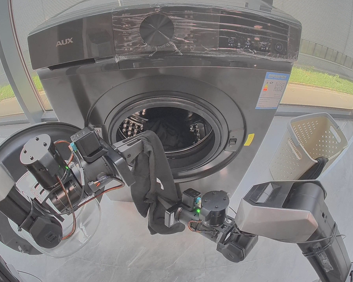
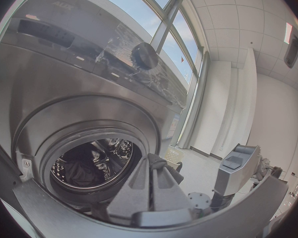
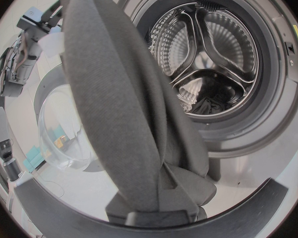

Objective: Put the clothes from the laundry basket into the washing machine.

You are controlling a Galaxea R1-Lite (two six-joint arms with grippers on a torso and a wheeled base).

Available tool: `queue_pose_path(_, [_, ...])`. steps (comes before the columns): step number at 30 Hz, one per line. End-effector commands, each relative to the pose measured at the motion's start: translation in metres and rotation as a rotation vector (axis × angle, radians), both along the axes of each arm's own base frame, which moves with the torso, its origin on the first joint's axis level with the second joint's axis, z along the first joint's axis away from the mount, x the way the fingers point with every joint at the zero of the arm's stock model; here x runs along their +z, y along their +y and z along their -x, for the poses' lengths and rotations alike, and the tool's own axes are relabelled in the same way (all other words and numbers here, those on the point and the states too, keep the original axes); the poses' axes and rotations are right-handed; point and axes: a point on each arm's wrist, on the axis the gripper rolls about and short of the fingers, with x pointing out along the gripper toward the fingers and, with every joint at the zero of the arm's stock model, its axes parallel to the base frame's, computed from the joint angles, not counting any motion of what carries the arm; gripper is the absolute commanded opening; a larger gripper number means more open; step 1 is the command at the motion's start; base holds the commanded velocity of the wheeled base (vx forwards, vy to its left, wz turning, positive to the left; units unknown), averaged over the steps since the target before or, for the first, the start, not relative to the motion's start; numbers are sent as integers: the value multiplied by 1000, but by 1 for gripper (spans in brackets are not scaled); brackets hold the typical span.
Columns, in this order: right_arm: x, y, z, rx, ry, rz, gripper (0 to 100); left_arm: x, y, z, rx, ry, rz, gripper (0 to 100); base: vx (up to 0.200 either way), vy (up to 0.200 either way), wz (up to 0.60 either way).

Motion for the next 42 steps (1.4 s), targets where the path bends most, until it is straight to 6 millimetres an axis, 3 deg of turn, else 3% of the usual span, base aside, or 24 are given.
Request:
queue_pose_path(1, [12,-14,33,35,44,36,0,-23,4,-22,65,55,-35,0,0,0,0])
queue_pose_path(4, [28,-19,61,77,88,31,0,-36,7,-36,99,67,-72,0,0,0,0])
queue_pose_path(8, [46,-19,80,114,95,7,0,-52,13,-51,162,71,-120,0,0,0,0])
queue_pose_path(14, [55,-20,80,111,80,-11,0,-67,14,-56,179,110,-144,0,0,0,0])
queue_pose_path(20, [56,-22,76,99,77,-13,0,-70,19,-58,188,123,-145,0,0,0,0])
queue_pose_path(21, [56,-23,76,98,77,-14,0,-70,19,-58,189,124,-145,100,0,0,0])
queue_pose_path(24, [59,-27,69,75,68,-22,0,-72,19,-60,187,136,-138,100,0,0,0])
queue_pose_path(30, [73,-50,30,-80,16,-60,0,-81,19,-60,190,158,-159,100,0,0,0])
queue_pose_path(42, [94,-44,16,-111,-40,-112,0,-96,17,-47,151,217,-202,100,0,0,0])
